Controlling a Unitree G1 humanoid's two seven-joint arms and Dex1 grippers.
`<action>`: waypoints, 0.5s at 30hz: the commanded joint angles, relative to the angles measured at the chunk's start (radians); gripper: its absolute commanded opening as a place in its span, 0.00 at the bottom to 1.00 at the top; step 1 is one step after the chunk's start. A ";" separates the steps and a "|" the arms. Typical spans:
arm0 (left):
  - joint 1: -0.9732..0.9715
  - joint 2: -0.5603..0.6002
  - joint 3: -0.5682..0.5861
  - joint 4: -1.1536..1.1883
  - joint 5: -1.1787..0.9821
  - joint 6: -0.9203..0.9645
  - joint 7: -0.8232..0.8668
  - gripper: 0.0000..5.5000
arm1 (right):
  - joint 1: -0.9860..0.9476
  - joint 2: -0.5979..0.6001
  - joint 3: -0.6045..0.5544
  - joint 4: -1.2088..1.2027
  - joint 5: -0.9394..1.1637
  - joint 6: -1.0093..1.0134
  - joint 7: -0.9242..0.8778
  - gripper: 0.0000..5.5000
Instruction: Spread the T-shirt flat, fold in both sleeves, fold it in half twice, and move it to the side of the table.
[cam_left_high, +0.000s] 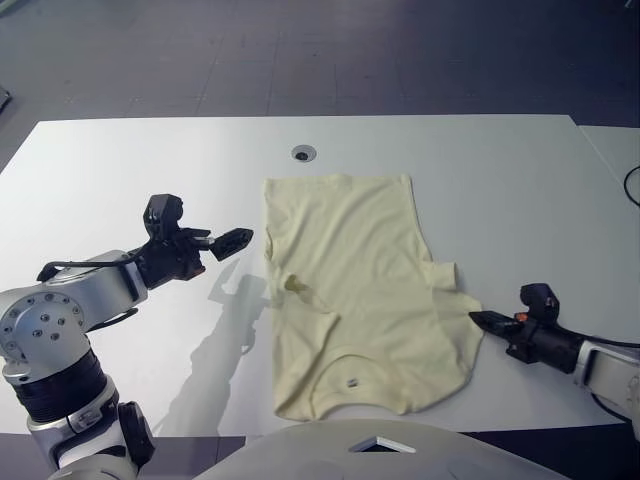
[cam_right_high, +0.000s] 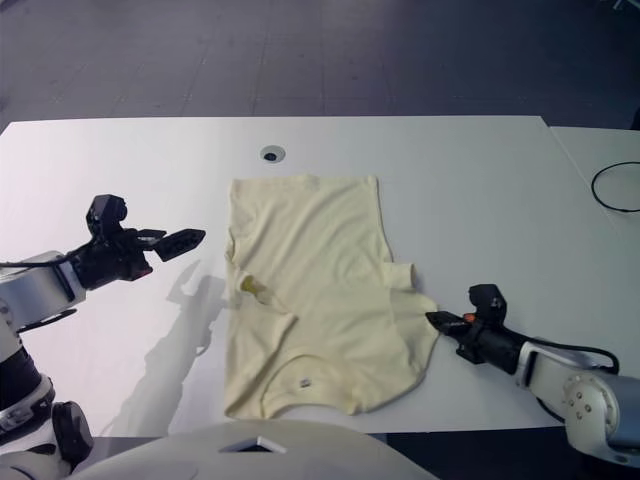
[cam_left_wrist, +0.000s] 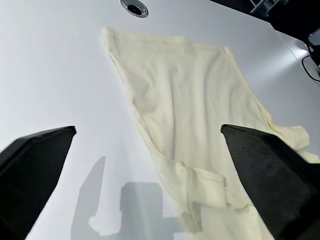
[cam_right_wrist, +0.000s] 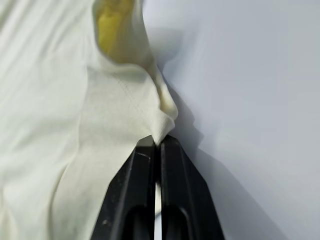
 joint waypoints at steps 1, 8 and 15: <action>0.017 -0.005 0.014 -0.014 0.018 0.006 0.012 0.98 | -0.078 -0.028 -0.056 -0.028 0.046 0.047 -0.013 0.01; 0.054 -0.030 0.045 -0.047 0.012 0.023 0.025 0.98 | -0.159 -0.030 -0.109 -0.204 0.360 0.218 -0.002 0.01; 0.033 -0.038 0.042 -0.045 0.018 0.040 0.025 0.98 | -0.141 -0.006 -0.028 -0.268 0.487 0.231 -0.127 0.01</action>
